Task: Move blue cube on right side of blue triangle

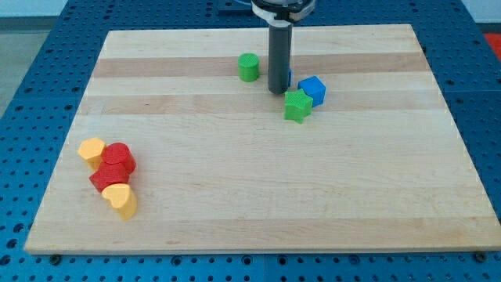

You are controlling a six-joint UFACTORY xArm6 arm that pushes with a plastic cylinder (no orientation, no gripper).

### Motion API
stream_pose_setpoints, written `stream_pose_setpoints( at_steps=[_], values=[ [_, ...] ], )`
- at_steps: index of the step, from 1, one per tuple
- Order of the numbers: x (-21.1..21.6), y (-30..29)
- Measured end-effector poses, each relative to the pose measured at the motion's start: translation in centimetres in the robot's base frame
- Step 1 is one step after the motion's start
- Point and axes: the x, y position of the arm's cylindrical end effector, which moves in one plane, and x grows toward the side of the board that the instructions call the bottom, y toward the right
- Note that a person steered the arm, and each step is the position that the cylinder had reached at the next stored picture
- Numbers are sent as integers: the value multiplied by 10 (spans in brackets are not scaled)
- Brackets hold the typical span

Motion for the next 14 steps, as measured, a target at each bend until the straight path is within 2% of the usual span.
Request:
stream_pose_setpoints(
  at_steps=[3,5,6,9,14],
  values=[
    [-10,0],
    [46,0],
    [47,2],
    [41,44],
    [13,67]
  ],
)
